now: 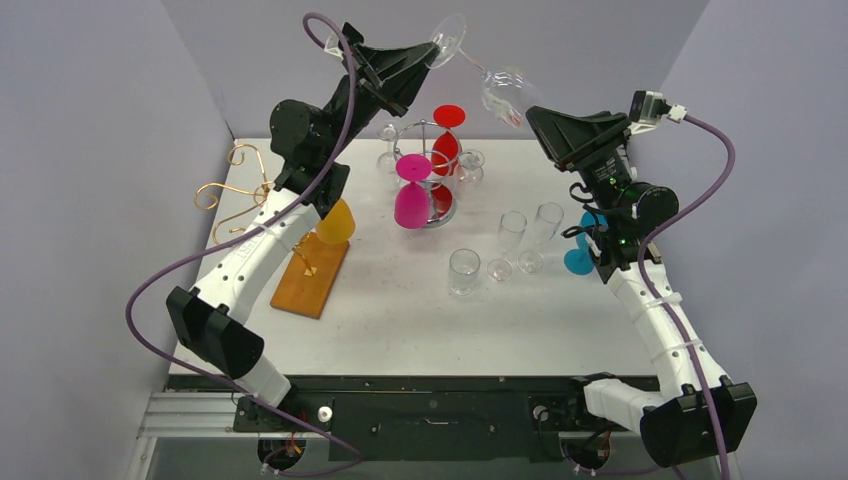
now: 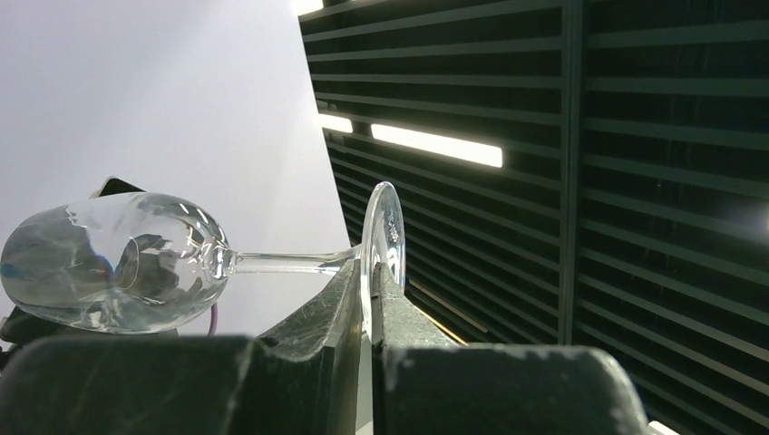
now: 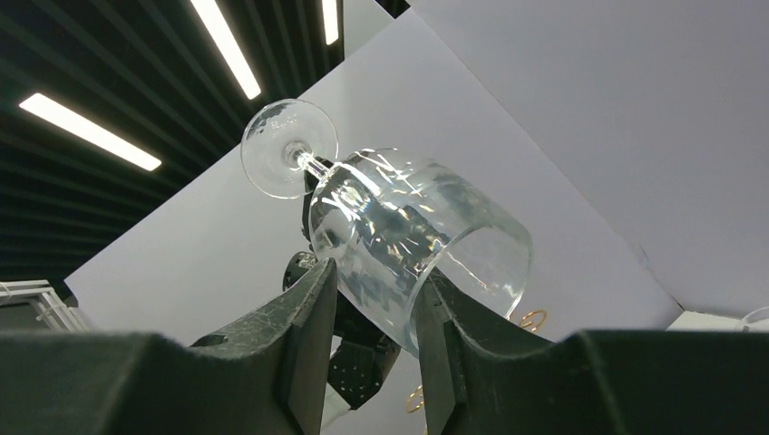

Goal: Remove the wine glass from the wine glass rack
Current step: Place the wine glass at the center of the board.

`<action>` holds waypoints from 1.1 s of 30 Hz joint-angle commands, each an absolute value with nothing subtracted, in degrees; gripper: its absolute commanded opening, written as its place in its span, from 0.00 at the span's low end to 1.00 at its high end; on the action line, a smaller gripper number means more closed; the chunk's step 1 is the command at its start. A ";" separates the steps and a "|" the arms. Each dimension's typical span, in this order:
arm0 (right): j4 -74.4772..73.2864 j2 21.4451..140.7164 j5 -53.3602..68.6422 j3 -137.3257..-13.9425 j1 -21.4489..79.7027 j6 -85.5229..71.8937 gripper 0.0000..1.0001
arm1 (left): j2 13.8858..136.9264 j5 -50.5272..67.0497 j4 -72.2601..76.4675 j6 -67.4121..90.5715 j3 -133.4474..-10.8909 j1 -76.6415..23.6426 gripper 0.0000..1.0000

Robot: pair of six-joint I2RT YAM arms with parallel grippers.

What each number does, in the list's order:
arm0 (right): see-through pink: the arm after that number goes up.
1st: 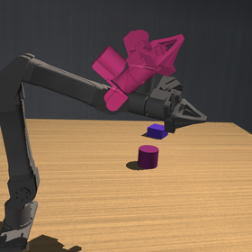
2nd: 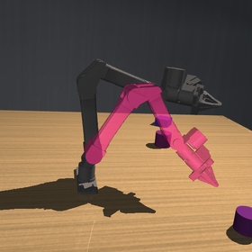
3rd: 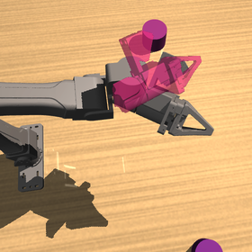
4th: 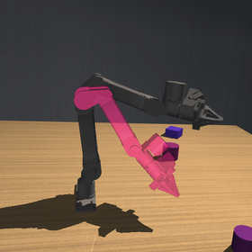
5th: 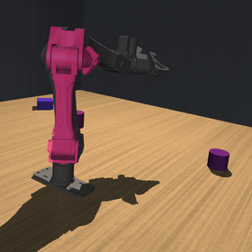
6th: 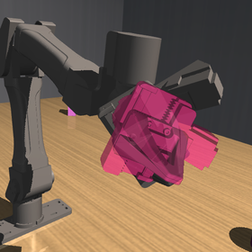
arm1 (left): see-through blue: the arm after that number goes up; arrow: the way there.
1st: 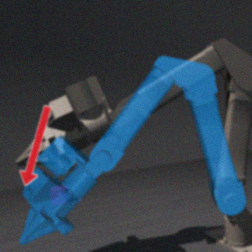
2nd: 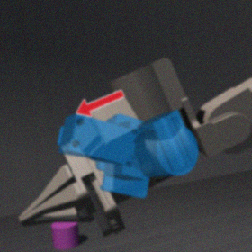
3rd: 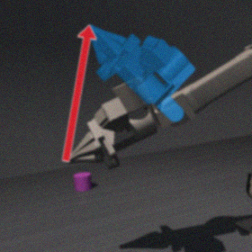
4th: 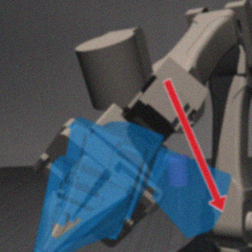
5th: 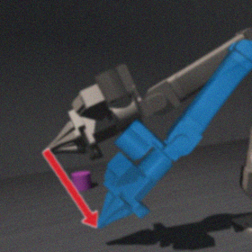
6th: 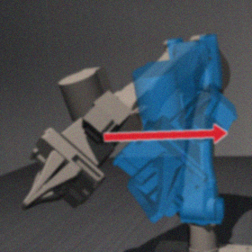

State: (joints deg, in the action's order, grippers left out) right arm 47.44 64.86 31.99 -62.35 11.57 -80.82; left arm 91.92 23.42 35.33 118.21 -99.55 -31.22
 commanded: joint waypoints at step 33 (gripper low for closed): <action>47.56 57.44 34.19 -61.62 13.62 -72.11 0.00 | 95.48 25.24 35.06 115.73 -97.64 -33.84 0.02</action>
State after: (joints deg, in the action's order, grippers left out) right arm 43.16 60.49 31.62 -61.49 11.62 -74.85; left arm 93.47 22.28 37.30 120.03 -98.87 -31.86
